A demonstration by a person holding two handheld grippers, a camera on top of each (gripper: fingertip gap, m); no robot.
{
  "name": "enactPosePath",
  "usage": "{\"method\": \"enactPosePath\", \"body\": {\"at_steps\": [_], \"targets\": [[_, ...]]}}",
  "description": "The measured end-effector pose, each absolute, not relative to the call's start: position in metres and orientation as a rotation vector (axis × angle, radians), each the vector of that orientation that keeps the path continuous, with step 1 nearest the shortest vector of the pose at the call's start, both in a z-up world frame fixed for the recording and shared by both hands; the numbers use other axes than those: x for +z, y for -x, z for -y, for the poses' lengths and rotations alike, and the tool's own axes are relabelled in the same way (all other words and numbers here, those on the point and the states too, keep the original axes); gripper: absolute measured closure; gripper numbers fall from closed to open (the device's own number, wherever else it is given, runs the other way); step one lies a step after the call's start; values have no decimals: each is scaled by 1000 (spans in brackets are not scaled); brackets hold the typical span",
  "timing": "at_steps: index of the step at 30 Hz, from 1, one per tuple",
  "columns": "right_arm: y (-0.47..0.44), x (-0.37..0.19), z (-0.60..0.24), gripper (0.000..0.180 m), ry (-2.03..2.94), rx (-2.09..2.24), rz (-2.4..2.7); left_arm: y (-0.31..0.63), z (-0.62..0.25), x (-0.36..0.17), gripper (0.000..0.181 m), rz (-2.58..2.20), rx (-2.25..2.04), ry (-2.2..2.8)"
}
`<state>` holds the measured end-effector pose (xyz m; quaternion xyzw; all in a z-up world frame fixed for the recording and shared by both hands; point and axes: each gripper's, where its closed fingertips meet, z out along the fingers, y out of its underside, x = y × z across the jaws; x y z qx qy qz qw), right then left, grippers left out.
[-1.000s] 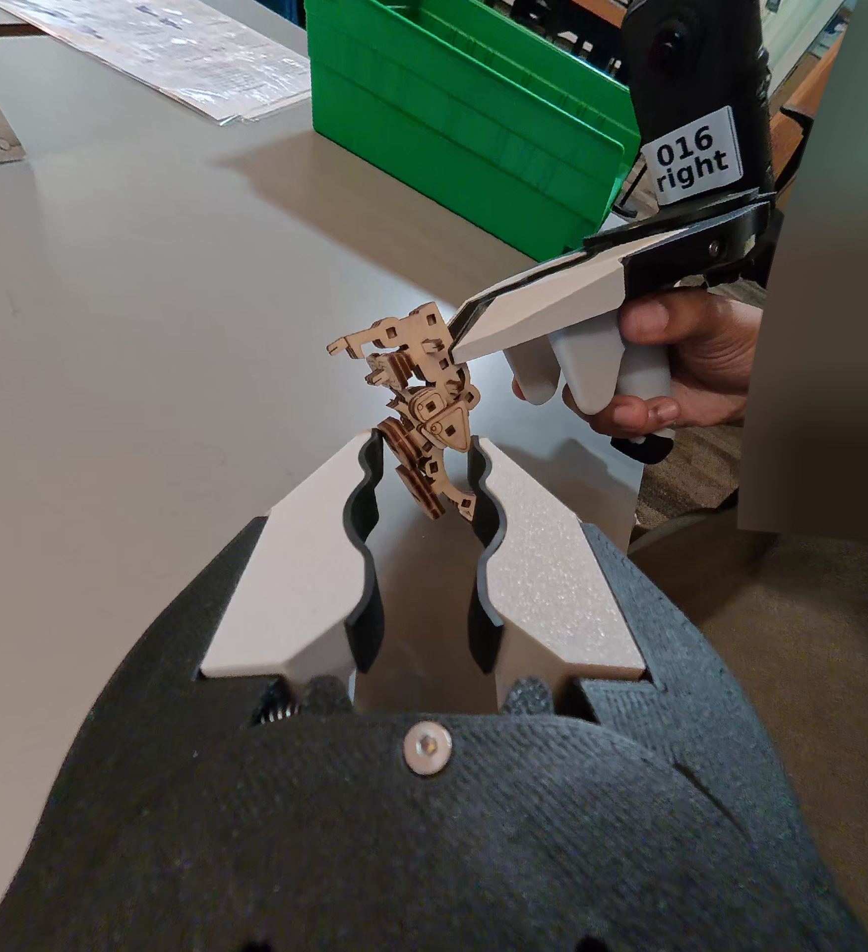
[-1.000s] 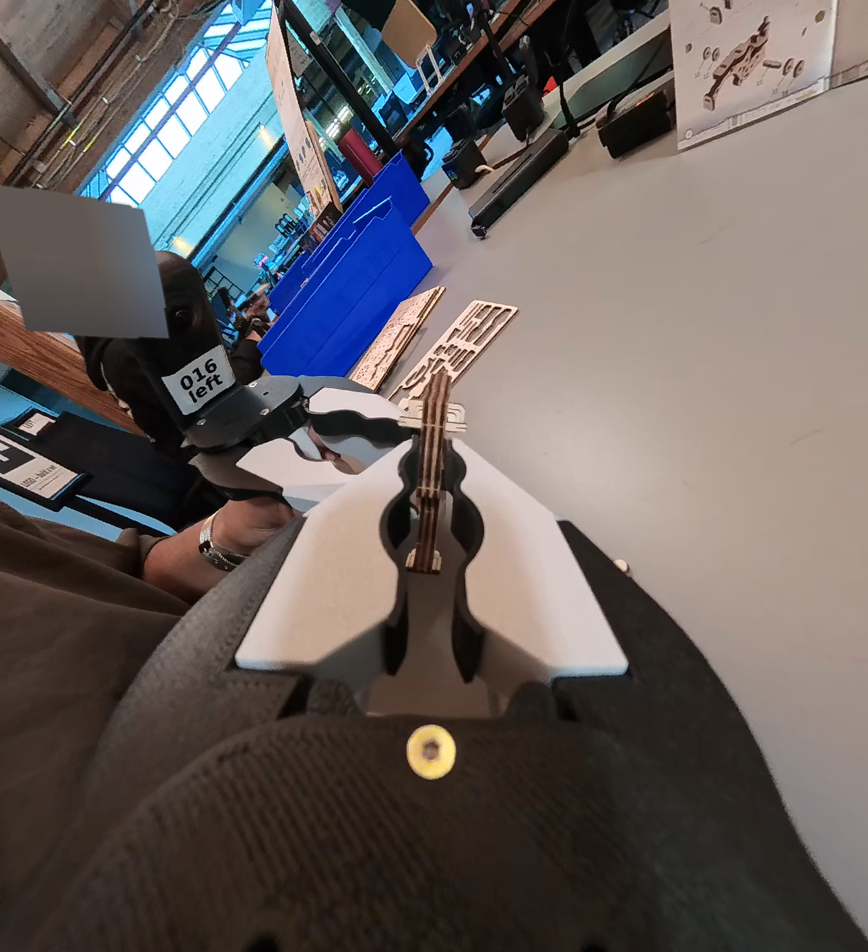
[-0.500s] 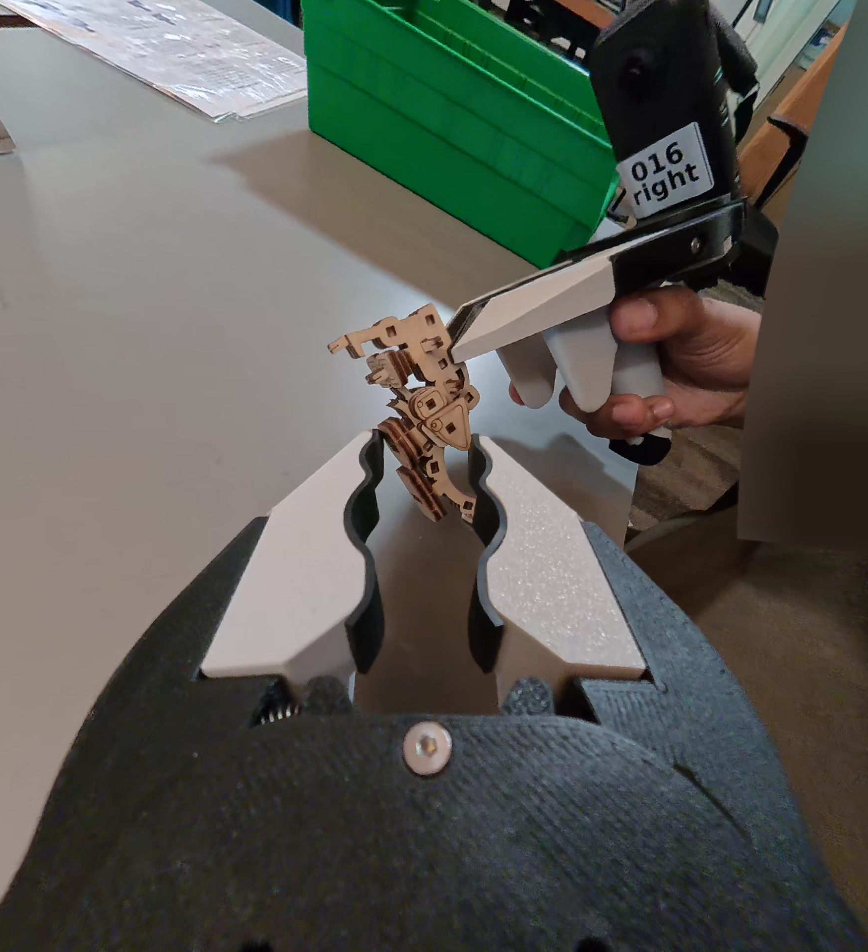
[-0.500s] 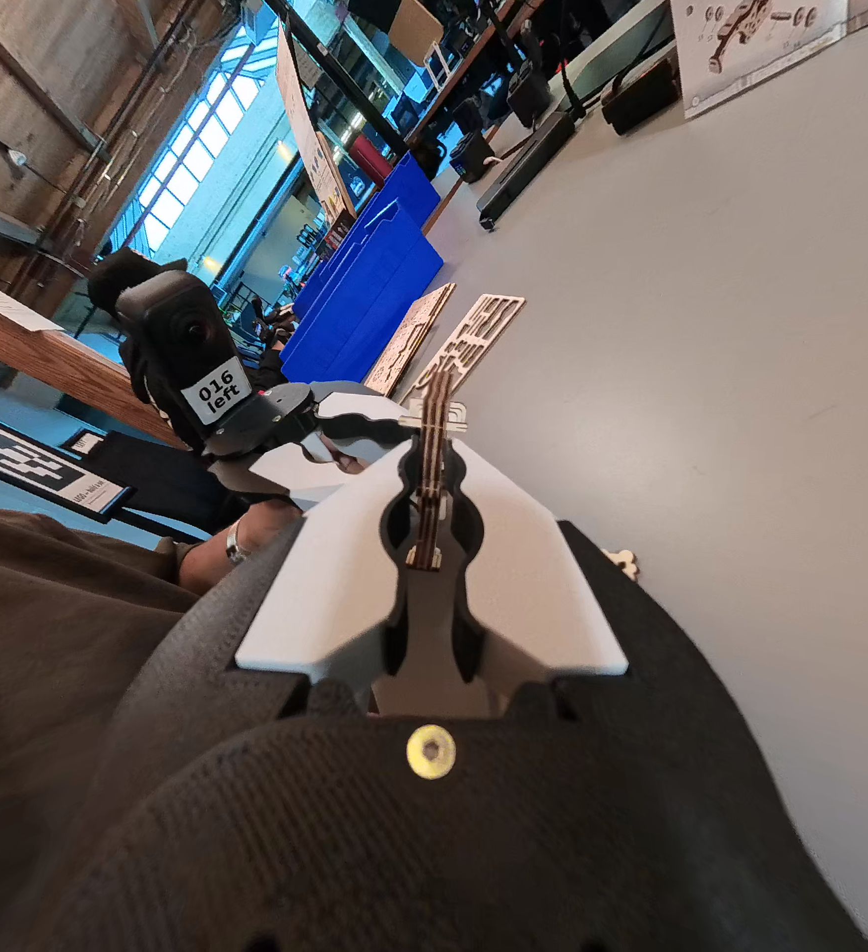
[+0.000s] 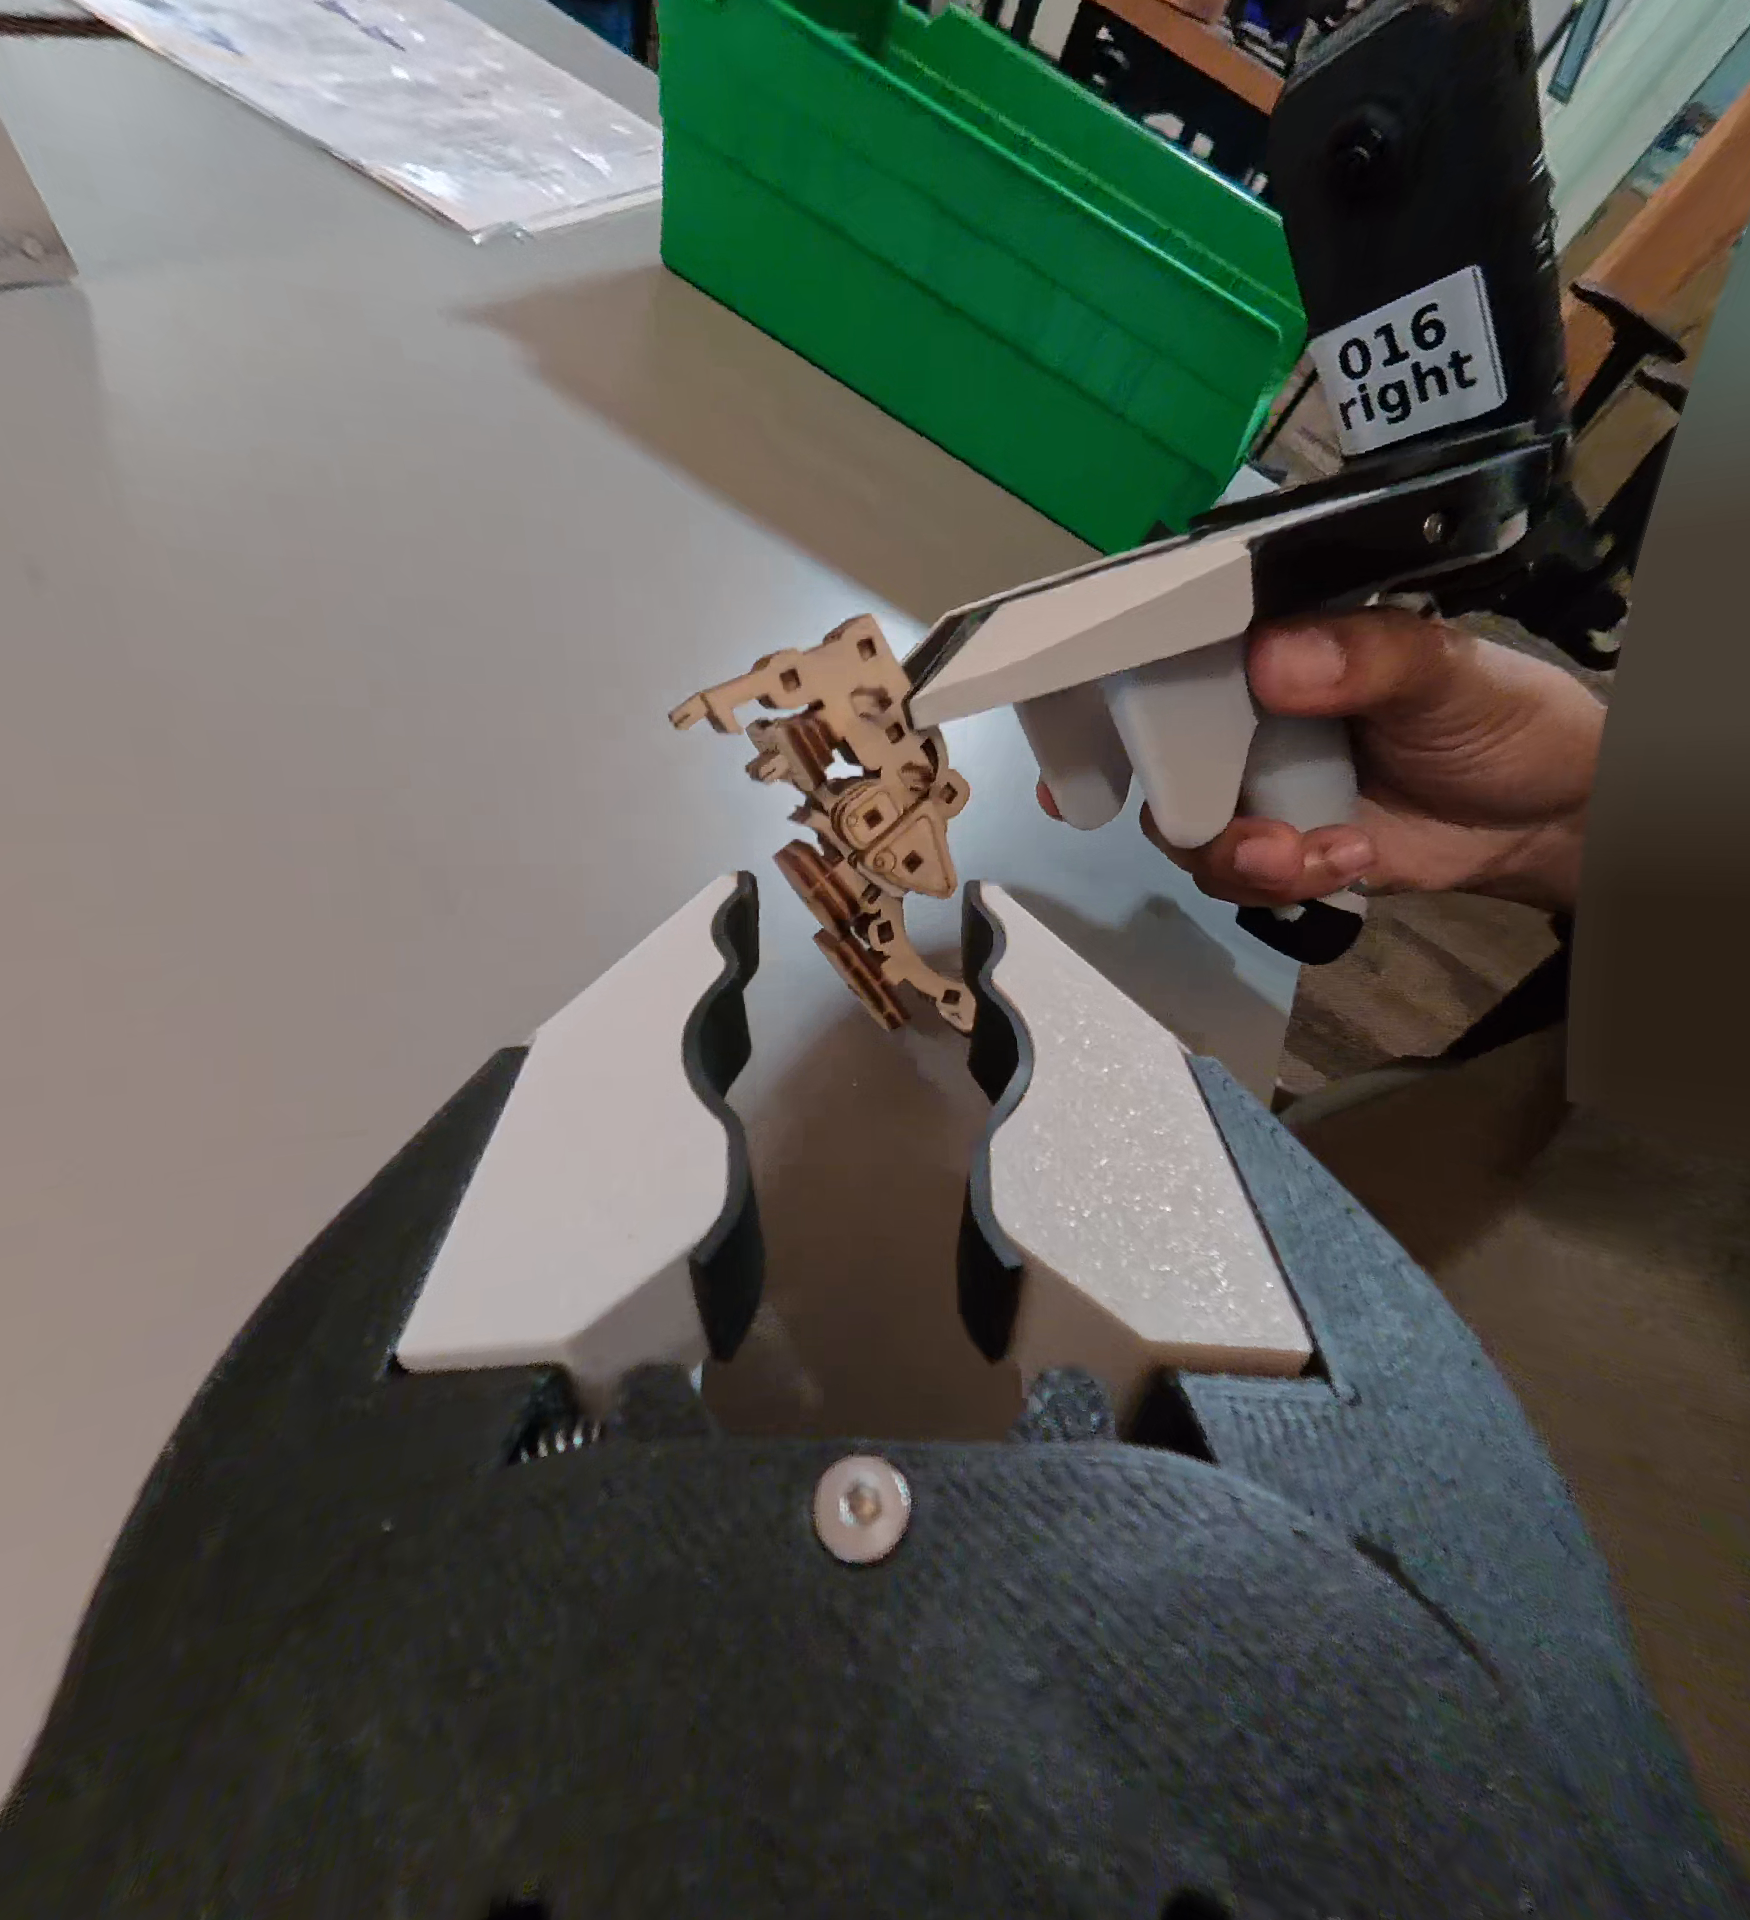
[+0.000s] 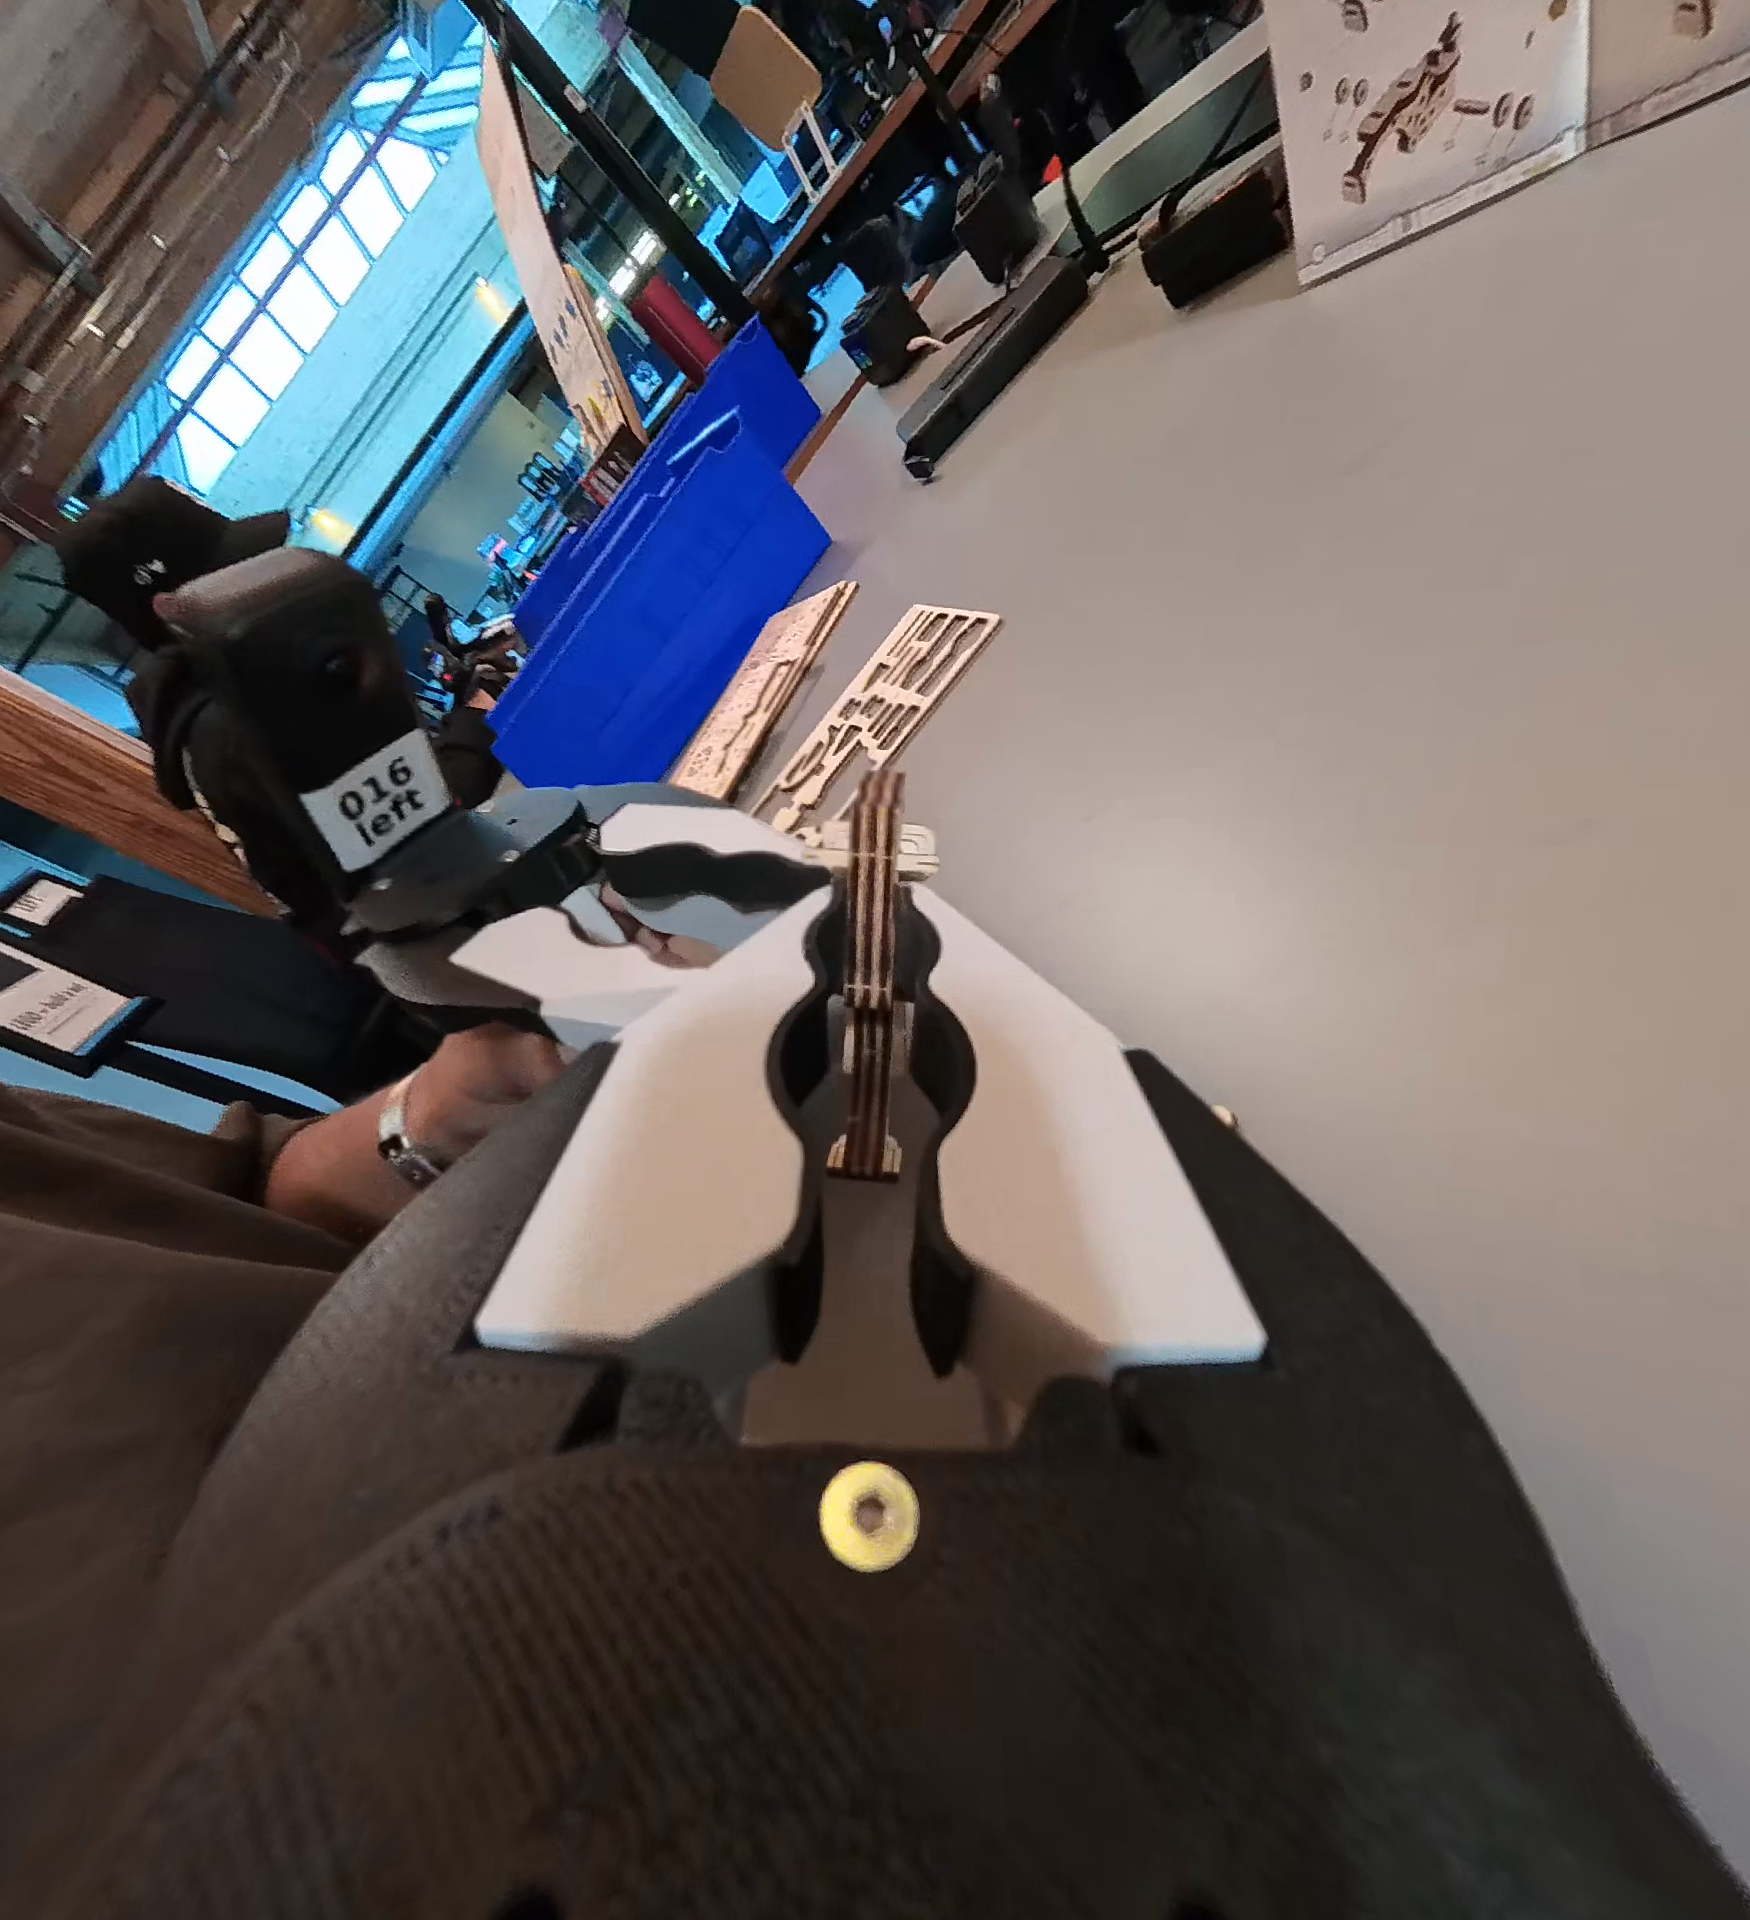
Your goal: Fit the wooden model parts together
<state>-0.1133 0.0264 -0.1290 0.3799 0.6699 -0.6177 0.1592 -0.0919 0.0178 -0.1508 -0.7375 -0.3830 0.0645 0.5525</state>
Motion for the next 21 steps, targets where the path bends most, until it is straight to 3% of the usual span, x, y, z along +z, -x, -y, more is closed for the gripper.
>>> {"method": "enactPosePath", "body": {"at_steps": [1, 10, 14, 21], "targets": [[113, -129, -26, 173, -1084, -1773, -1943, 92, -17, -149, 147, 901, 171, 1741], [114, -123, -27, 173, -1090, -1841, -2015, 93, -16, -141, 156, 889, 249, 1736], [117, -122, -29, 173, -1117, -1869, -2035, 93, -14, -129, 171, 847, 348, 1715], [117, -122, -29, 173, -1143, -1884, -2021, 92, -23, -138, 157, 890, 272, 1724]]}}
